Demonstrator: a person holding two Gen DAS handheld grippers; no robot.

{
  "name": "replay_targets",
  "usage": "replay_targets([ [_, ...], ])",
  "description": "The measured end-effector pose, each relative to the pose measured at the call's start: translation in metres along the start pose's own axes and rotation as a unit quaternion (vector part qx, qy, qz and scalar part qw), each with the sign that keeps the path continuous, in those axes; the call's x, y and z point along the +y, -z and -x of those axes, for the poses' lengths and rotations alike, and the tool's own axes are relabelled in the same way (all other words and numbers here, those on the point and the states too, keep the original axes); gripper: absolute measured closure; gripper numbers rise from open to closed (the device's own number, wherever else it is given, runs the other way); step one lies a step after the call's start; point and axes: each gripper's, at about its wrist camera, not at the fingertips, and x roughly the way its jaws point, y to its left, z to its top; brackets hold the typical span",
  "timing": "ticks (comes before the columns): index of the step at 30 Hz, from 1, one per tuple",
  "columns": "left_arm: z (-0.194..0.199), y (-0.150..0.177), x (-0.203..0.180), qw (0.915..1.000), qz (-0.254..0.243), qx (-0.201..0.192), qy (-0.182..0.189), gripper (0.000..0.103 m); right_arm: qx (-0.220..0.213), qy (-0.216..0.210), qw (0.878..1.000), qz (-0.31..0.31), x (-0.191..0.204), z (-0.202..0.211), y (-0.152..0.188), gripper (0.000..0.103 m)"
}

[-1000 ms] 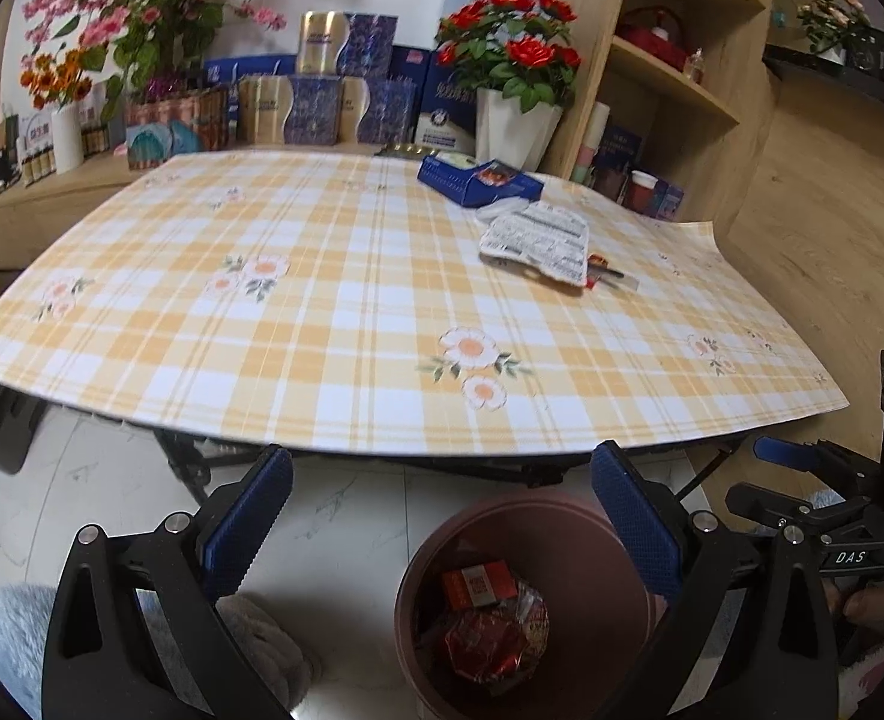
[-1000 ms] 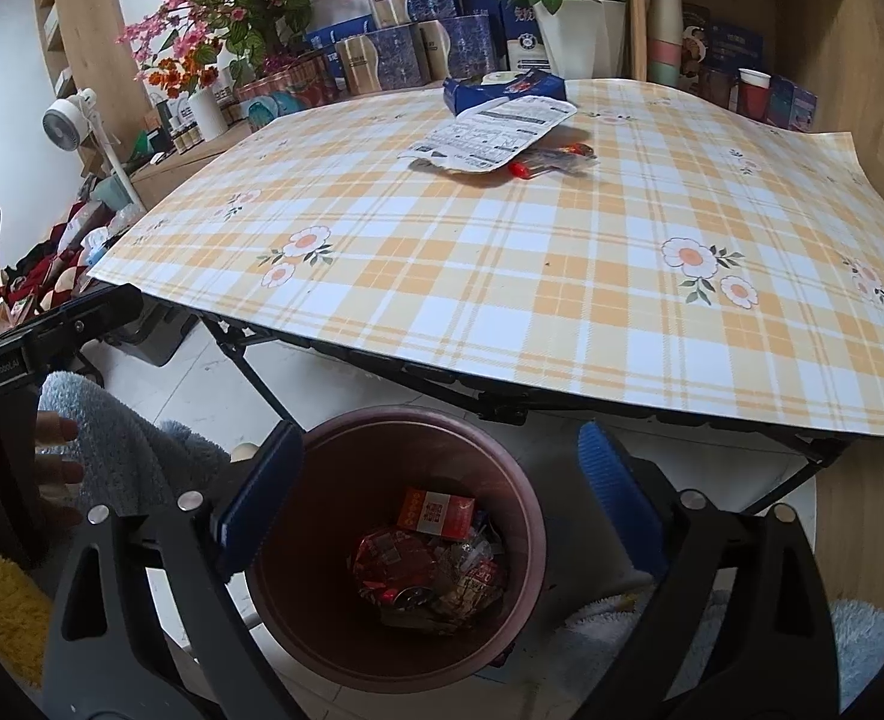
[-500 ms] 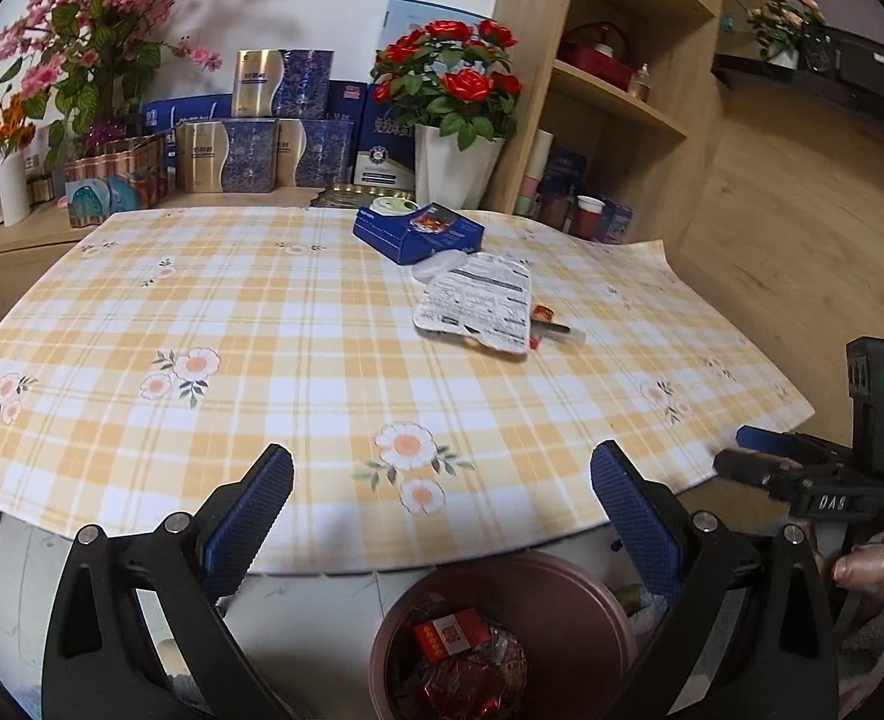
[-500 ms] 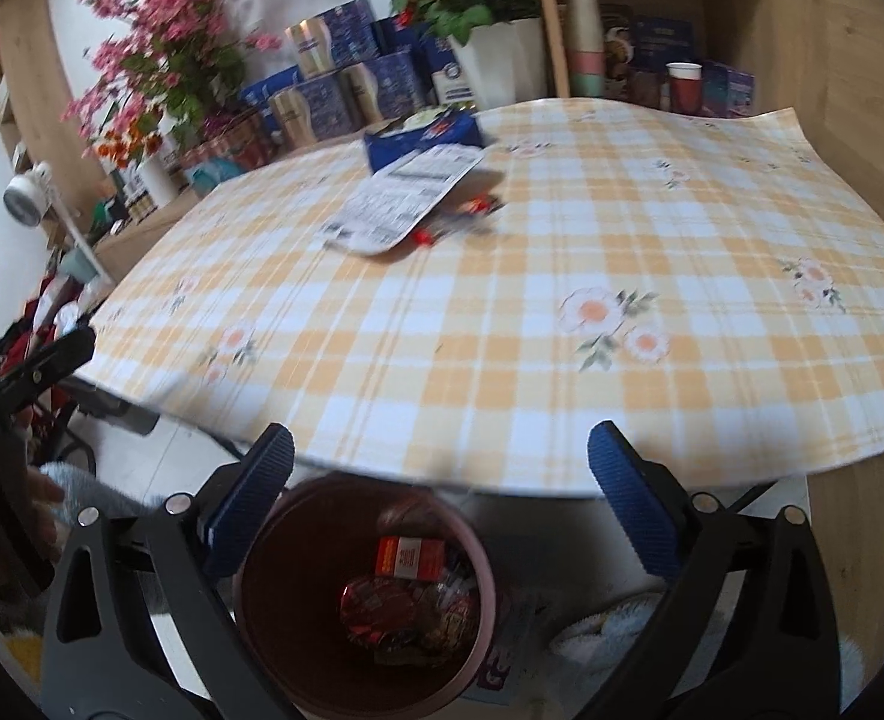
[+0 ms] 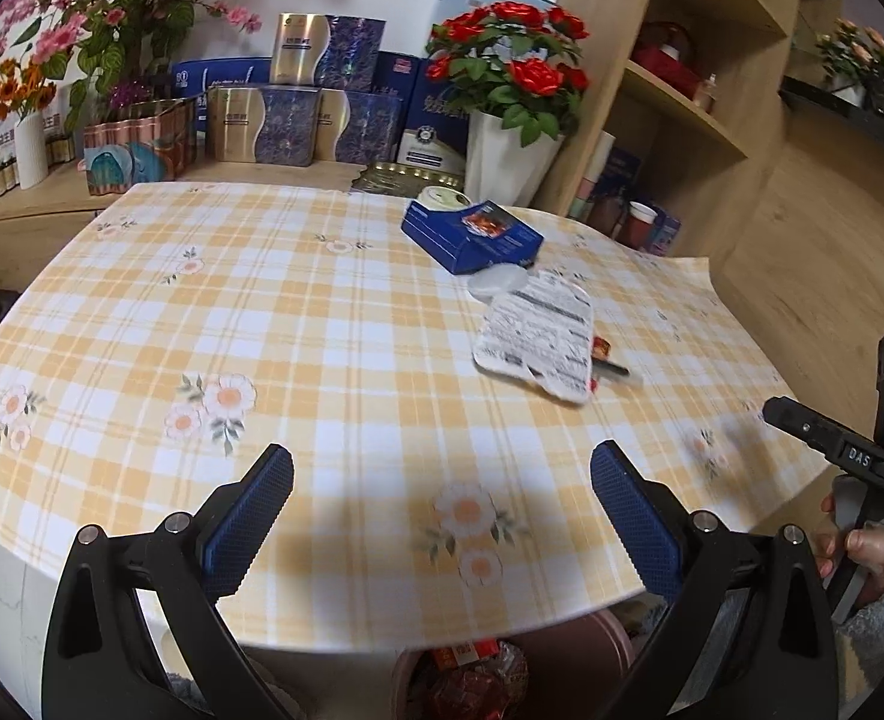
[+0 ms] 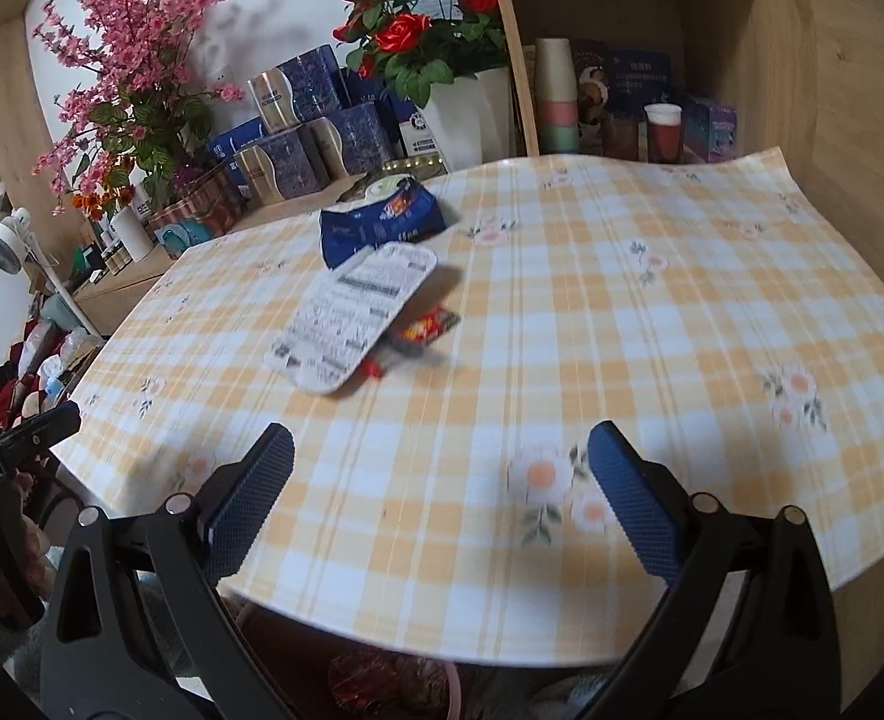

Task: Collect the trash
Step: 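Grasp the blue luckin coffee box with the left tool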

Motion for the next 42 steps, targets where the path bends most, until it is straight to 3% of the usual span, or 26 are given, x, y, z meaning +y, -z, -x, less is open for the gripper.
replay_targets([
  [5, -0.031, -0.042, 0.000, 0.9994, 0.022, 0.007, 0.024, 0.007, 0.000, 0.000, 1.000, 0.011, 0.000, -0.019, -0.027, 0.006],
  [9, -0.084, -0.088, -0.001, 0.9955, 0.064, 0.033, 0.061, 0.024, -0.003, 0.000, 1.000, 0.009, -0.007, -0.038, -0.047, 0.006],
  [13, -0.161, -0.131, 0.006, 0.9844, 0.140, 0.069, 0.080, 0.040, 0.000, -0.002, 1.000, -0.011, -0.022, -0.059, -0.063, 0.006],
  [19, -0.255, -0.169, 0.011, 0.9717, 0.202, 0.103, 0.068, 0.043, 0.005, 0.003, 1.000, -0.022, -0.048, -0.083, -0.080, 0.006],
  [24, -0.299, -0.179, 0.021, 0.9664, 0.231, 0.110, 0.019, 0.043, 0.008, 0.011, 1.000, -0.027, -0.067, -0.094, -0.086, 0.006],
  [28, -0.315, -0.180, 0.020, 0.9679, 0.225, 0.111, -0.009, 0.044, 0.012, 0.015, 0.999, -0.025, -0.075, -0.102, -0.088, 0.006],
  [30, -0.320, -0.179, 0.014, 0.9745, 0.194, 0.110, -0.023, 0.045, 0.014, 0.016, 1.000, -0.023, -0.075, -0.106, -0.090, 0.006],
  [31, -0.322, -0.180, 0.010, 0.9784, 0.172, 0.111, -0.027, 0.058, 0.014, 0.016, 1.000, -0.023, -0.075, -0.107, -0.092, 0.006],
  [35, -0.315, -0.175, 0.022, 0.9784, 0.182, 0.097, -0.001, 0.063, 0.009, 0.009, 1.000, -0.019, -0.068, -0.108, -0.097, 0.006],
  [38, -0.303, -0.174, 0.040, 0.9739, 0.210, 0.084, 0.021, 0.065, 0.010, 0.006, 1.000, -0.009, -0.059, -0.109, -0.101, 0.006],
  [42, -0.270, -0.182, 0.058, 0.9766, 0.203, 0.059, 0.038, 0.068, 0.014, -0.003, 1.000, 0.007, -0.045, -0.113, -0.107, 0.006],
])
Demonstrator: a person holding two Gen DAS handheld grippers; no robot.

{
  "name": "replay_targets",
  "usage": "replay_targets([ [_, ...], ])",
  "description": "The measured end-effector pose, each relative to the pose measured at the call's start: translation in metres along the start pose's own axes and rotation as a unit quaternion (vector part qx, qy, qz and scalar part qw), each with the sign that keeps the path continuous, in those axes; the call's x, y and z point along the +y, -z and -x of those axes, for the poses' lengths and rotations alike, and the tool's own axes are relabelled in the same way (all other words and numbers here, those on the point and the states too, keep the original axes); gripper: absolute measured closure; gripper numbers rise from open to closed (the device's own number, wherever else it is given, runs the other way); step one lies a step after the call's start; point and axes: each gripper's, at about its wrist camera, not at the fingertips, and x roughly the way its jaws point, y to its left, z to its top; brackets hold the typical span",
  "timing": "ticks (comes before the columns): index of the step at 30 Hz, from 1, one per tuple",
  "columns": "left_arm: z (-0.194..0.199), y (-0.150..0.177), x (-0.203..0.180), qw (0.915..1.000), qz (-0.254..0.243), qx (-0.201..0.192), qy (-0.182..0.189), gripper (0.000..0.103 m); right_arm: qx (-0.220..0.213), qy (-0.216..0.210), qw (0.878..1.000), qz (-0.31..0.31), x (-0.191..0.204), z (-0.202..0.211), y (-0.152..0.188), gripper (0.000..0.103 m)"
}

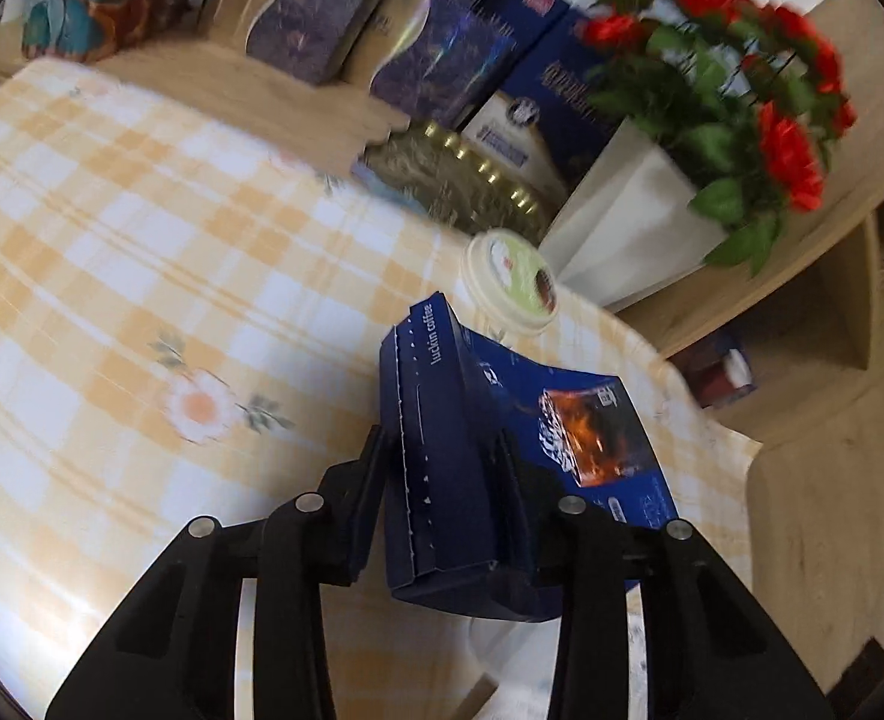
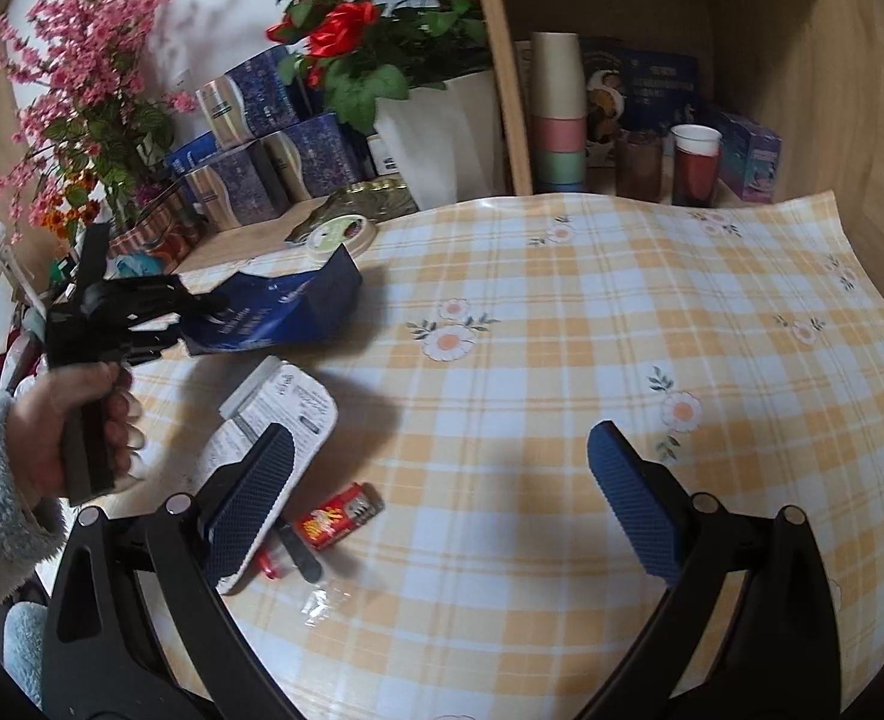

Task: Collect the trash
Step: 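Grasp the blue luckin coffee box with the left tool, then grasp the green Yeah Yogurt cup with right tool while left tool holds coffee box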

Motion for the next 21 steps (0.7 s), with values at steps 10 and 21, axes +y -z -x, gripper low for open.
replay_targets([
  [10, 0.093, 0.006, 0.088, 0.9997, 0.007, -0.014, -0.018, 0.071, 0.035, -0.037, 0.993, 0.110, 0.066, -0.056, -0.060, 0.006],
  [21, 0.141, 0.025, 0.168, 0.9967, 0.028, -0.049, -0.058, 0.071, 0.111, 0.032, 0.979, 0.166, 0.136, -0.221, -0.161, 0.006],
])
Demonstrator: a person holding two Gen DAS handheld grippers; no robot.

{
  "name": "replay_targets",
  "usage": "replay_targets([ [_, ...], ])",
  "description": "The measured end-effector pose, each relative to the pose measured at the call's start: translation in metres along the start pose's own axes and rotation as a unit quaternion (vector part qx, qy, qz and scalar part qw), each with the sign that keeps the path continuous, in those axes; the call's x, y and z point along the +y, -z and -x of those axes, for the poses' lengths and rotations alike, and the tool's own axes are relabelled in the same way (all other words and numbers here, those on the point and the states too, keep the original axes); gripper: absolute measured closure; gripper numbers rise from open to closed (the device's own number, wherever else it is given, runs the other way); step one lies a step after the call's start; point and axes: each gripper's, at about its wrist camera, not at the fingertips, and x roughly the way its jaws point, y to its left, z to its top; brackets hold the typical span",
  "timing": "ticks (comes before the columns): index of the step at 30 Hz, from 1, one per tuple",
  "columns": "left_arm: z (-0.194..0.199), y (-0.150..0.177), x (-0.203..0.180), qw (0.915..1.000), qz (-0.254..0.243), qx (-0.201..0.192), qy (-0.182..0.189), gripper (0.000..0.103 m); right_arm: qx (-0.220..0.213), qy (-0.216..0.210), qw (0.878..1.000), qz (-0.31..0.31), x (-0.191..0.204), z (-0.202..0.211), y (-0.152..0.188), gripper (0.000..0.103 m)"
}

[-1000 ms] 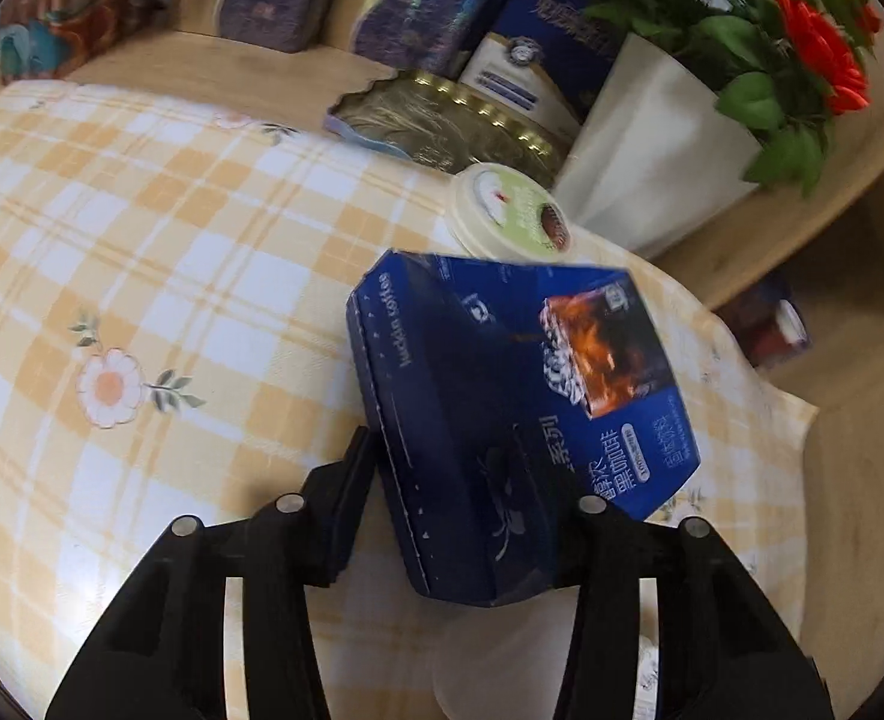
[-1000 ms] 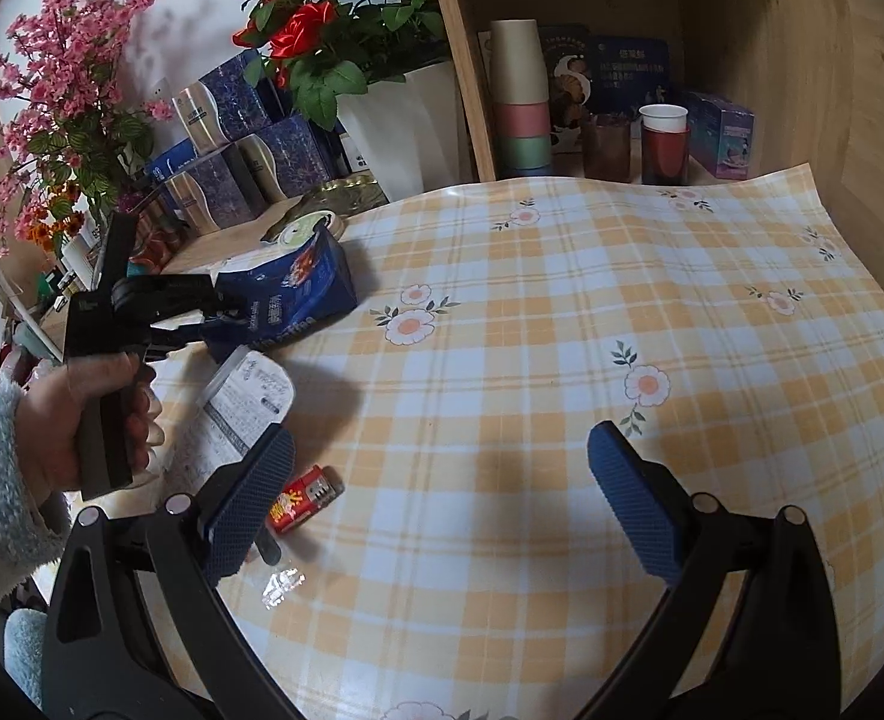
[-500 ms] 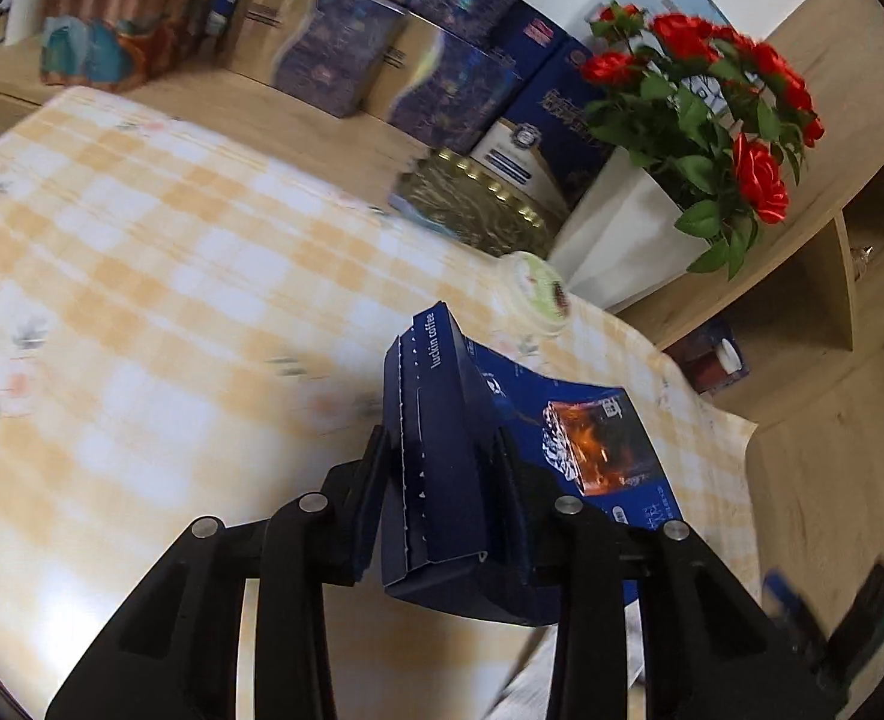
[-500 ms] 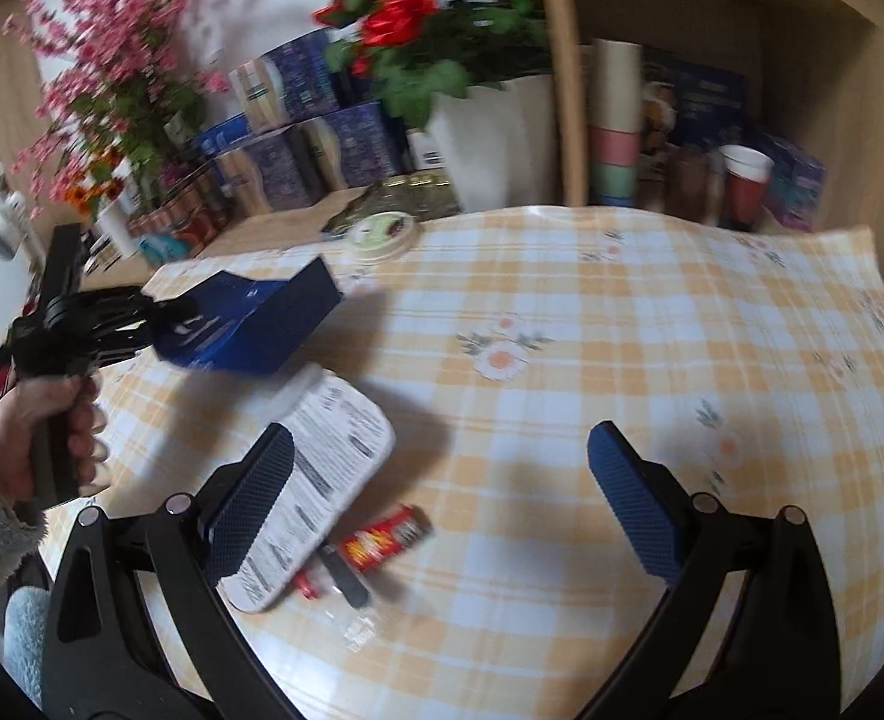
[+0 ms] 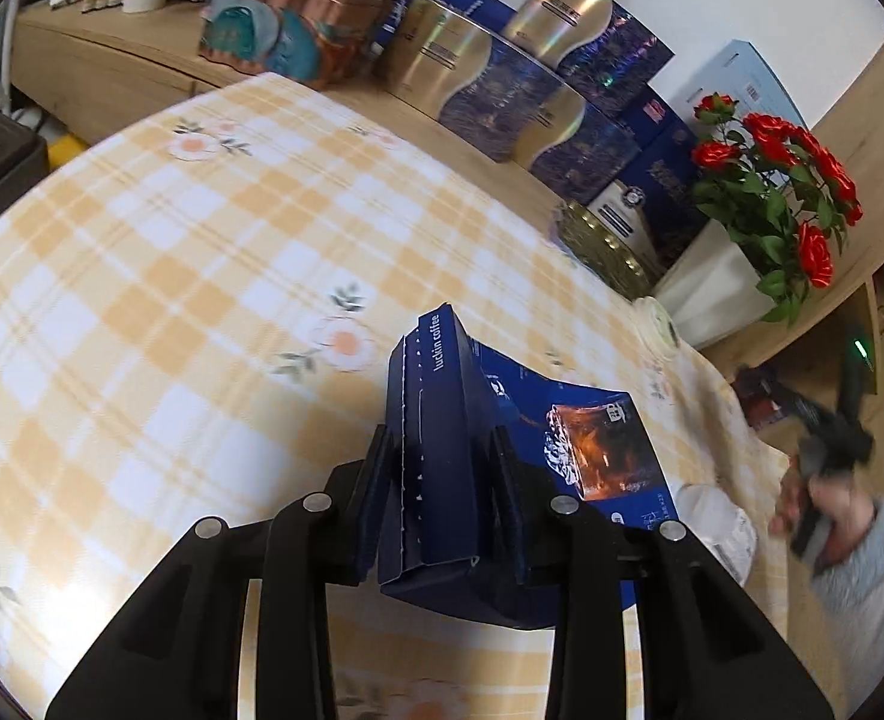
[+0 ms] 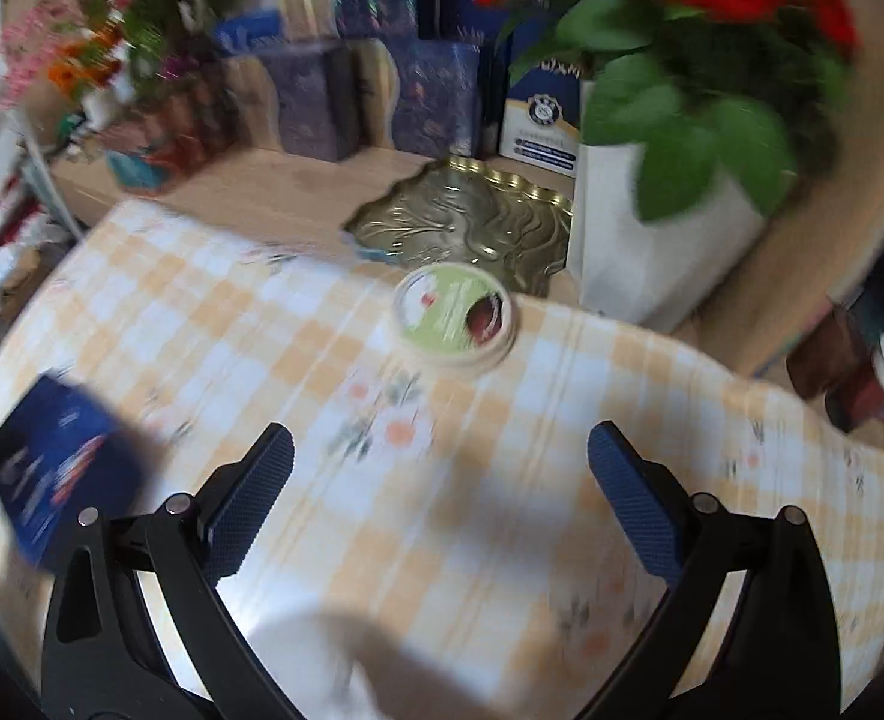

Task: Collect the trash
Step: 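Grasp the green Yeah Yogurt cup with right tool while left tool holds coffee box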

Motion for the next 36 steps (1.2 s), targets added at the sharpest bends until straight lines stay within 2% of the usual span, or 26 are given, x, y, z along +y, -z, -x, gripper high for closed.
replay_targets([
  [5, -0.002, 0.007, 0.010, 0.9999, -0.011, 0.002, -0.009, 0.072, 0.029, 0.033, 0.999, -0.022, 0.008, -0.048, -0.028, 0.006],
  [8, -0.002, 0.010, 0.010, 0.9999, -0.014, -0.004, -0.001, 0.072, 0.044, 0.044, 0.998, -0.029, 0.012, -0.068, -0.038, 0.006],
  [12, -0.004, 0.012, 0.008, 0.9996, -0.025, -0.012, -0.001, 0.071, 0.076, 0.061, 0.994, -0.058, 0.011, -0.095, -0.049, 0.006],
  [14, -0.005, 0.012, 0.011, 0.9998, -0.018, -0.010, 0.006, 0.069, 0.105, 0.073, 0.988, -0.081, 0.005, -0.107, -0.049, 0.006],
  [15, -0.007, 0.012, 0.015, 0.9999, -0.003, -0.005, 0.014, 0.068, 0.114, 0.073, 0.987, -0.090, 0.004, -0.110, -0.048, 0.007],
  [17, -0.011, 0.011, 0.018, 0.9997, 0.011, 0.002, 0.021, 0.065, 0.110, 0.046, 0.986, -0.115, 0.000, -0.110, -0.045, 0.018],
  [25, -0.016, 0.007, 0.005, 0.9994, -0.027, 0.016, -0.011, 0.062, 0.057, 0.009, 0.994, -0.097, 0.019, -0.056, -0.029, 0.020],
  [28, -0.017, 0.005, 0.004, 0.9993, -0.026, 0.028, -0.005, 0.064, 0.036, -0.021, 0.995, -0.085, 0.027, -0.021, -0.018, 0.020],
  [31, -0.010, 0.006, 0.003, 0.9996, -0.015, 0.023, -0.002, 0.066, 0.022, -0.049, 0.996, -0.072, 0.035, 0.018, 0.000, 0.020],
  [34, 0.007, 0.009, -0.002, 0.9996, 0.002, 0.017, 0.024, 0.067, 0.006, -0.075, 0.995, -0.061, 0.042, 0.060, 0.021, 0.020],
  [36, 0.017, 0.012, -0.010, 0.9994, -0.006, 0.014, 0.030, 0.068, -0.006, -0.089, 0.994, -0.060, 0.044, 0.088, 0.037, 0.020],
])
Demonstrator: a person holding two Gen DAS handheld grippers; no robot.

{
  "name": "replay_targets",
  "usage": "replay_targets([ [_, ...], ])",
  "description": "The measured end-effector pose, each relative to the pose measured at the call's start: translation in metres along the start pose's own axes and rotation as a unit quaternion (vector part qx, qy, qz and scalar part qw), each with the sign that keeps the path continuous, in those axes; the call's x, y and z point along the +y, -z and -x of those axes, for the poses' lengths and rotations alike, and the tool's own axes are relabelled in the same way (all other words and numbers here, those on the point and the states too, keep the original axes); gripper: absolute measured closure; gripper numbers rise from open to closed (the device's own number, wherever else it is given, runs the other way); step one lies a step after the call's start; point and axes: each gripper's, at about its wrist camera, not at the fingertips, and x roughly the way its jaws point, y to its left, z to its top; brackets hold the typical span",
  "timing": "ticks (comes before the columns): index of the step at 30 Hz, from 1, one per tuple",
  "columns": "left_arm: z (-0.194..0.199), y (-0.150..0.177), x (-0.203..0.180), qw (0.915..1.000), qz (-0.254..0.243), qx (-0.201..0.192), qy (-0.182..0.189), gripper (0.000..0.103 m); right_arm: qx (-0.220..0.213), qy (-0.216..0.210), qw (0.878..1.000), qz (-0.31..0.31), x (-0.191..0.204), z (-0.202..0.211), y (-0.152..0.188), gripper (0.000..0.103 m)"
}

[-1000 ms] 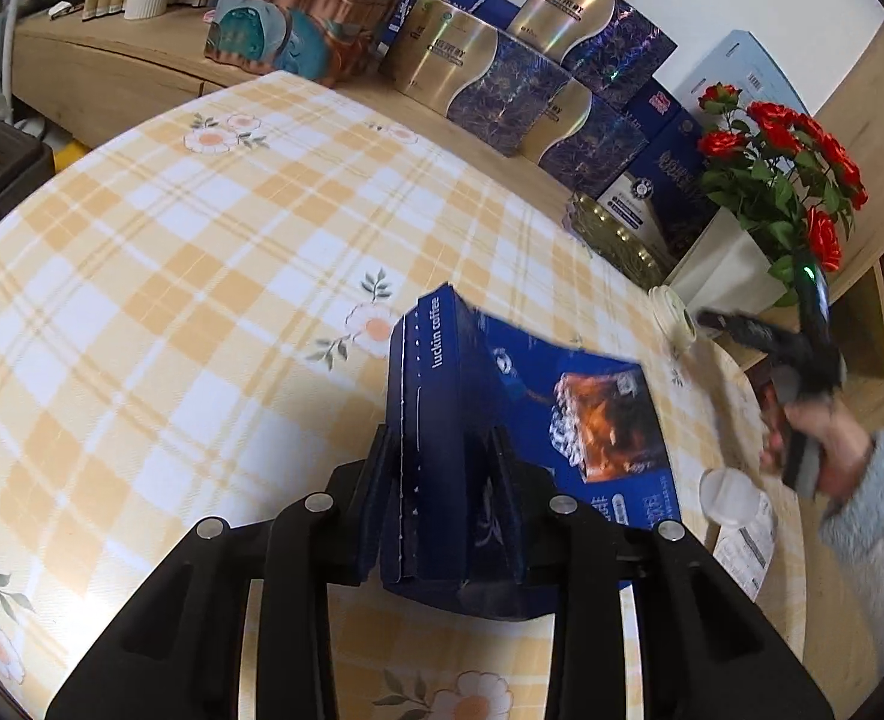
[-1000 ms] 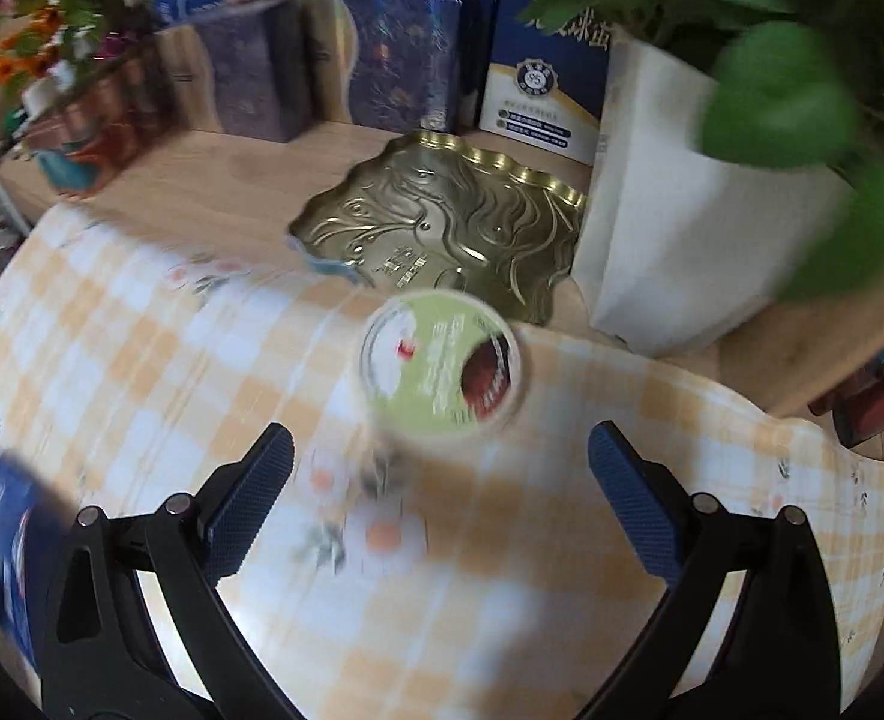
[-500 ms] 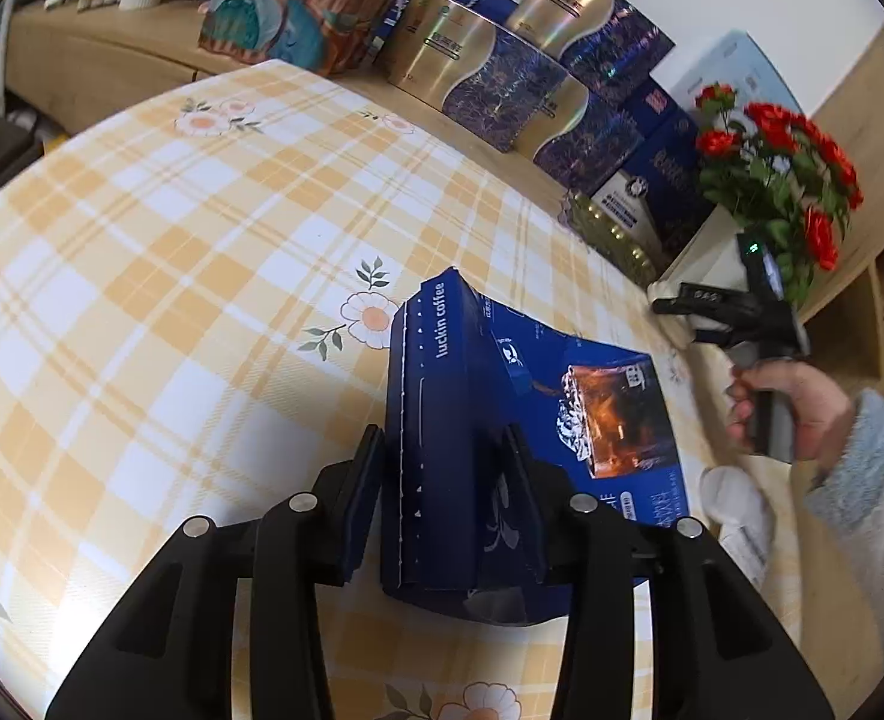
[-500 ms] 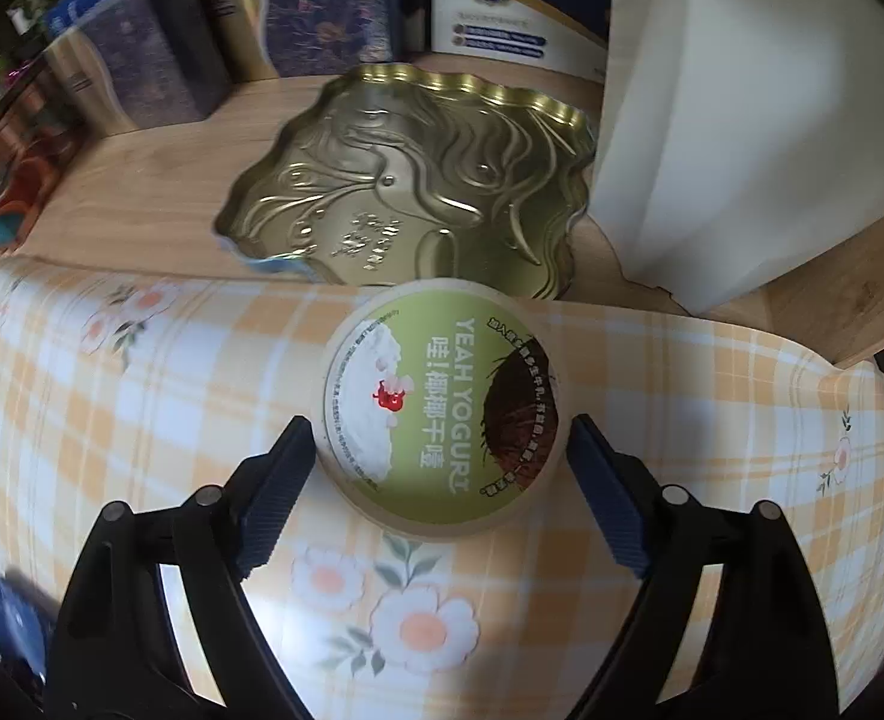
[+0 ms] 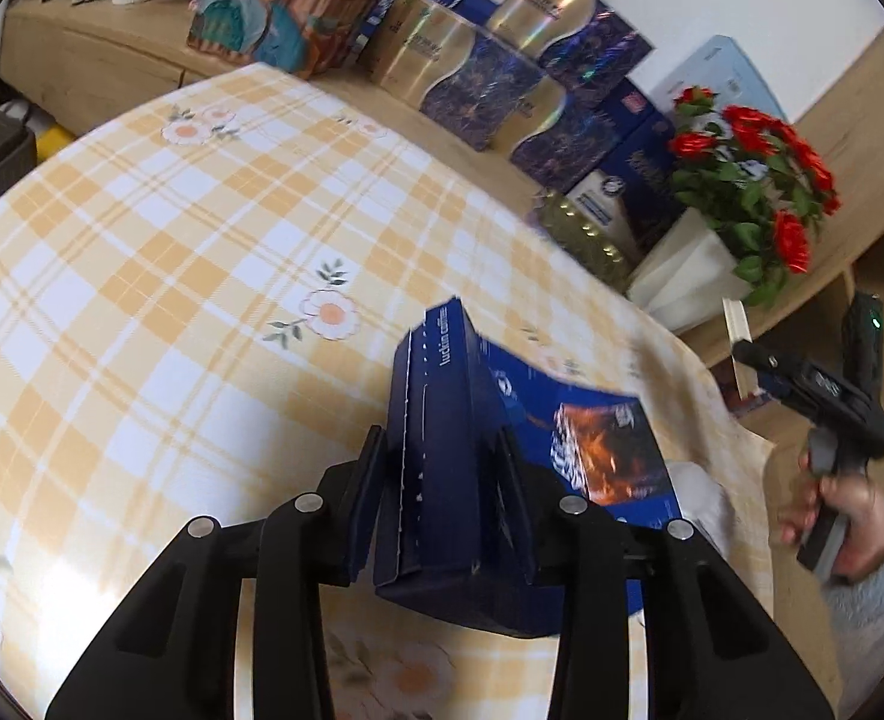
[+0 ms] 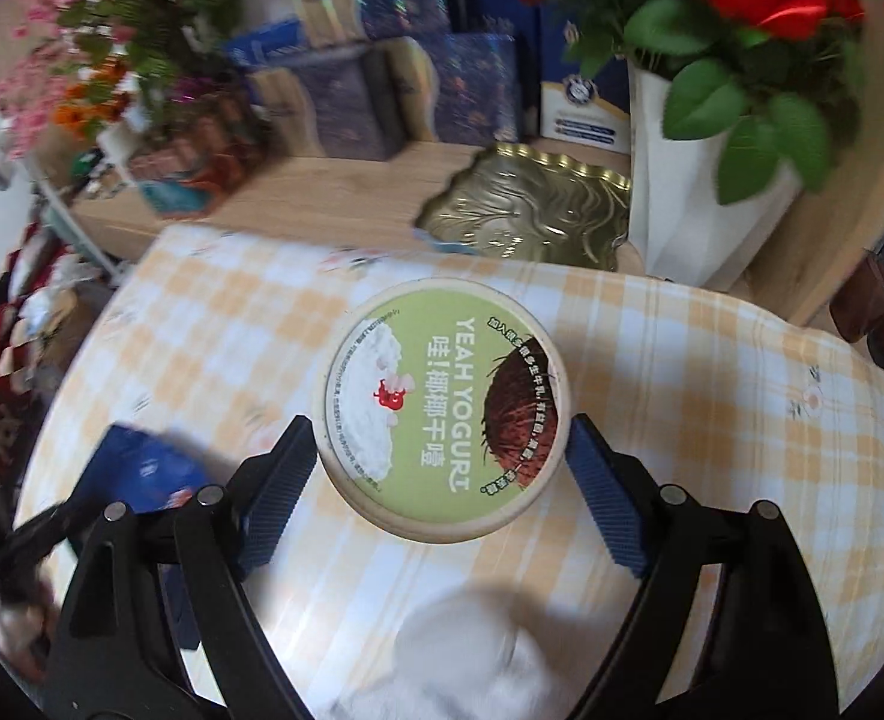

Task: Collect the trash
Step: 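Grasp the green Yeah Yogurt cup with right tool while left tool holds coffee box, then carry the coffee box and yogurt cup down over the bin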

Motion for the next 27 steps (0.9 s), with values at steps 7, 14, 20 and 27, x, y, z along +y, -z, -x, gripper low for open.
replay_targets([
  [7, 0.032, 0.023, -0.028, 0.9994, -0.017, 0.014, 0.028, 0.068, -0.033, -0.035, 0.999, -0.002, 0.021, 0.079, 0.064, 0.019],
  [14, 0.067, 0.060, -0.048, 0.9976, -0.023, 0.029, 0.057, 0.068, -0.041, -0.045, 0.998, -0.016, 0.030, 0.145, 0.140, 0.019],
  [20, 0.093, 0.099, -0.058, 0.9960, -0.025, 0.047, 0.073, 0.069, -0.048, -0.030, 0.998, -0.016, 0.037, 0.183, 0.195, 0.019],
  [27, 0.120, 0.142, -0.067, 0.9938, -0.040, 0.059, 0.085, 0.069, -0.066, -0.038, 0.997, -0.026, 0.049, 0.212, 0.255, 0.020],
])
